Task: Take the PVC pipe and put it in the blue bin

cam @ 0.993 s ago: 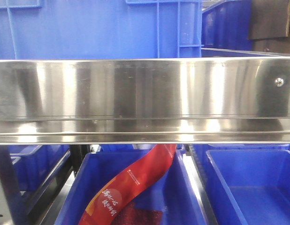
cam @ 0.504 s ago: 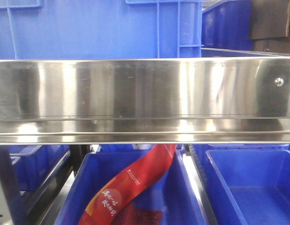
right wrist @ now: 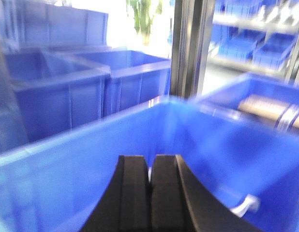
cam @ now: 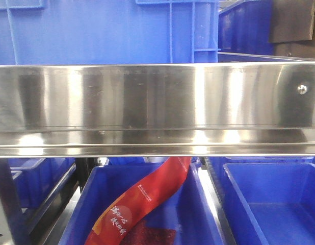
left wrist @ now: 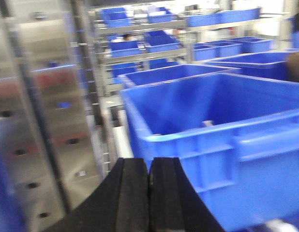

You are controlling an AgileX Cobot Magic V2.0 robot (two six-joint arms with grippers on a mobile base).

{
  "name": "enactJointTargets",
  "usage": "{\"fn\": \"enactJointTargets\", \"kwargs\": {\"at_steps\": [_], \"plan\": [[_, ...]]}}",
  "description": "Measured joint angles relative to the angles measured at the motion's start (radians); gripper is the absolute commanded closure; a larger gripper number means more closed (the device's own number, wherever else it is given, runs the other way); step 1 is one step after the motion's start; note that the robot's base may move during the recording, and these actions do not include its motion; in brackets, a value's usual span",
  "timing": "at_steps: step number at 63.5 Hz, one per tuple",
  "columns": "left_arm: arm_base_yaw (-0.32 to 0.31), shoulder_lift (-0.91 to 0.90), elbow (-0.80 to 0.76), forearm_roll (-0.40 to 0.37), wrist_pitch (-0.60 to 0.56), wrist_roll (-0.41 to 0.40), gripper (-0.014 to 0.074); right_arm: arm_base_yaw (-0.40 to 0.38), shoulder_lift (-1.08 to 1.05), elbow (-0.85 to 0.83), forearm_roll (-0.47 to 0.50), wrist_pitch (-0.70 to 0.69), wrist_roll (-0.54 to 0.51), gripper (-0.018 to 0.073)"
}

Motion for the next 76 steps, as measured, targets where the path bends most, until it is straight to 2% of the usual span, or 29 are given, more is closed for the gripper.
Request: {"fn": "enactJointTargets", "kwargs": {"at_steps": [9, 17, 26, 55, 63, 76], "plan": [[0.062, 0.0, 0.0, 0.005, 0.0, -0.004, 0.0707, 0.0, -0.06, -0.001, -0.021, 0.08, 0.0, 0.0721], [0.087, 0.0, 0.0, -0.011, -0.002, -0.008, 0.0707, 0.0, -0.118, -0.001, -0.044, 0.145, 0.0, 0.0721], [0.089, 0.0, 0.0, -0.045, -0.004, -0.008, 0.0707, 0.0, -0.187, 0.033, -0.048, 0.156, 0.0, 0.0721], [0.089, -0.034, 0.0, -0.064, -0.004, -0.008, 0.0707, -0.002, -0.444, 0.305, -0.059, 0.099, 0.011, 0.0721], [0.089, -0.045, 0.002, -0.064, -0.004, -0.008, 0.0707, -0.039, -0.542, 0.39, -0.059, 0.092, 0.021, 0.0721], [0.089, -0.046, 0.043, -0.069, 0.009, -0.008, 0.0707, -0.147, -0.681, 0.527, -0.059, 0.112, 0.023, 0.0721]]}}
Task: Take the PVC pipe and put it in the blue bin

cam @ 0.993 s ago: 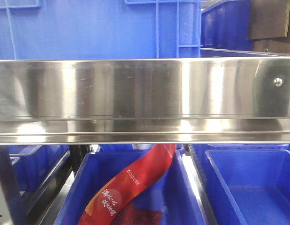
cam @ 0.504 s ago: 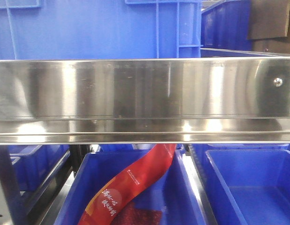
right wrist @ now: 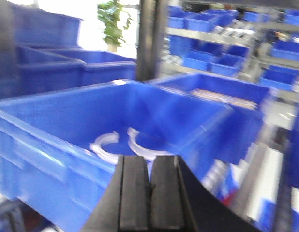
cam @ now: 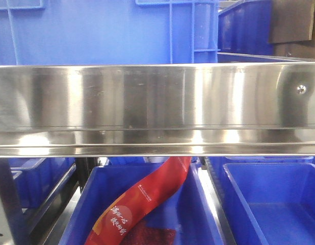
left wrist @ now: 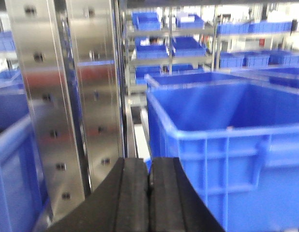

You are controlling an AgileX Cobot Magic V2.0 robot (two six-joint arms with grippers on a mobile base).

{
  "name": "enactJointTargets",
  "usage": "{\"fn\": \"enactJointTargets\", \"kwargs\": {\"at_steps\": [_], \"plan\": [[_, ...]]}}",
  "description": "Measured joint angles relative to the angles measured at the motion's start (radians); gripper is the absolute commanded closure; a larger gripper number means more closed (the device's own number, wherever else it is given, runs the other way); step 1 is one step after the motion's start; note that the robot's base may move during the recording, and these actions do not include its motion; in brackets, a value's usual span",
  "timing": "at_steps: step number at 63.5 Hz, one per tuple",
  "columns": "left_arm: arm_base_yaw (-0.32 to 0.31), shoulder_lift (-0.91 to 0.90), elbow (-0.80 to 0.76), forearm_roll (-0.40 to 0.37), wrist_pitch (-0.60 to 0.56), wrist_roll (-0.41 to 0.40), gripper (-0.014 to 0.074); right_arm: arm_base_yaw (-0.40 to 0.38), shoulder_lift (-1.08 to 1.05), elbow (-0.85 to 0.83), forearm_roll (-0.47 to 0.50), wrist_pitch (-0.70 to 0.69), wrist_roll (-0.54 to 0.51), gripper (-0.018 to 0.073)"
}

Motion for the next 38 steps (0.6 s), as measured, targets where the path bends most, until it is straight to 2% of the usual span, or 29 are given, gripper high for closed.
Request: {"fn": "enactJointTargets", "kwargs": {"at_steps": [22, 38], "plan": [[0.0, 0.0, 0.101, -0.03, -0.02, 0.0, 0.0707, -0.165, -0.224, 0.21, 0.0, 0.059, 0.019, 0.0721], [0.0, 0.0, 0.122, -0.045, -0.057, 0.0, 0.0707, -0.19, -0.384, 0.343, 0.0, 0.063, 0.028, 0.0721]]}}
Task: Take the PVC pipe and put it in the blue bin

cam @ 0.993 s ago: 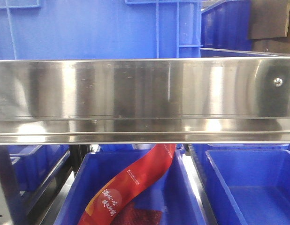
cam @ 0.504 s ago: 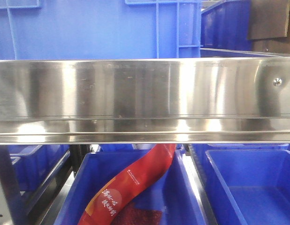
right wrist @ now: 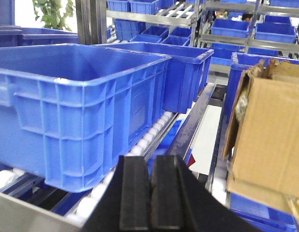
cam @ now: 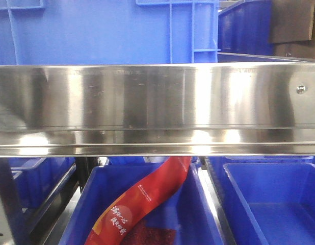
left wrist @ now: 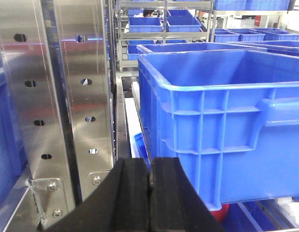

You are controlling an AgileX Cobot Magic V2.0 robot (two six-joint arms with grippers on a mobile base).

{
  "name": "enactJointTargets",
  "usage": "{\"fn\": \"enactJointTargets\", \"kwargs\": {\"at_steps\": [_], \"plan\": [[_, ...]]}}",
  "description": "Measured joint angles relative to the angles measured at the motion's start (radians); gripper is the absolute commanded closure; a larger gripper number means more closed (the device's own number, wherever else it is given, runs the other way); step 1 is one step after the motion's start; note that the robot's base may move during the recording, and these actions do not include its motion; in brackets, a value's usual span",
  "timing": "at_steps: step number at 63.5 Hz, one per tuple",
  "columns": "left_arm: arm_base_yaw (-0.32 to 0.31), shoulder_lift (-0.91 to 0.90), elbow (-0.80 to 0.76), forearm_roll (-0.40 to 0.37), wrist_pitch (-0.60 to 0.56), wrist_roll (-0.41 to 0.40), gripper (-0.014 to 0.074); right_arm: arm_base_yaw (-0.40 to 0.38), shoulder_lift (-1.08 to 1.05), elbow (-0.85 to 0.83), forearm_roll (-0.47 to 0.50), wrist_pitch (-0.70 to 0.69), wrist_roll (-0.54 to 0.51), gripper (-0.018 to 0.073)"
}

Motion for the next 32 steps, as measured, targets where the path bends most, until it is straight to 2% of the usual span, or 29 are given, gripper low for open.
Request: {"fn": "enactJointTargets", "kwargs": {"at_steps": [13, 32], "plan": [[0.0, 0.0, 0.029, -0.002, 0.0, 0.0, 0.0707, 0.0, -0.099, 0.072, 0.0, 0.0, 0.018, 0.0721], [0.0, 0.0, 0.032, -0.002, 0.0, 0.0, 0.0707, 0.0, -0.117, 0.076, 0.0, 0.004, 0.02, 0.0721]]}}
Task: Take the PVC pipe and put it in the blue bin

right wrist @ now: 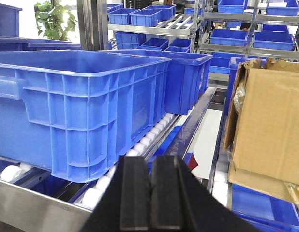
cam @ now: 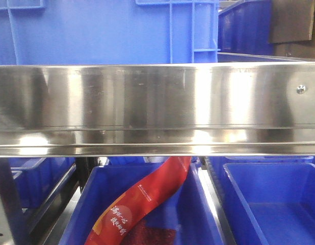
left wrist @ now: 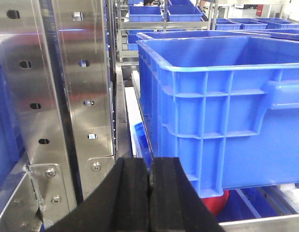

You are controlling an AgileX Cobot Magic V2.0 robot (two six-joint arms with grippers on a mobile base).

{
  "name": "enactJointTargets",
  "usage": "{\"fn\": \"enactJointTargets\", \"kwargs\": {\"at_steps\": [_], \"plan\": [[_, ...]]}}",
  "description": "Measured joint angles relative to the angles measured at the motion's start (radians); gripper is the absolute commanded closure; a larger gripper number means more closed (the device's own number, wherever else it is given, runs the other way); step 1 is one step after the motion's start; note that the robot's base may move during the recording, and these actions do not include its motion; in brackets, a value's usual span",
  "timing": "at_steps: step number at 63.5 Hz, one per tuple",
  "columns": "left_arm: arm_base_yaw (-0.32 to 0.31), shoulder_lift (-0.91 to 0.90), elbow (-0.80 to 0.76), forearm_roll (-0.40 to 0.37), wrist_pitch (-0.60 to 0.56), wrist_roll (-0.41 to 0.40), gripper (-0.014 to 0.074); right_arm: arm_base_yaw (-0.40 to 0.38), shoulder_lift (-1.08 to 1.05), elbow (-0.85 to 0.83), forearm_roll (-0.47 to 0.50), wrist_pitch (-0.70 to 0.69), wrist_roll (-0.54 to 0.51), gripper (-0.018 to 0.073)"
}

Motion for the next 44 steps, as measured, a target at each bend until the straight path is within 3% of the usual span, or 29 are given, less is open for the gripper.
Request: {"fn": "enactJointTargets", "kwargs": {"at_steps": [44], "plan": [[0.0, 0.0, 0.0, 0.0, -0.008, 0.0, 0.0707, 0.0, 0.0, 0.0, 0.0, 0.012, 0.004, 0.0721]]}}
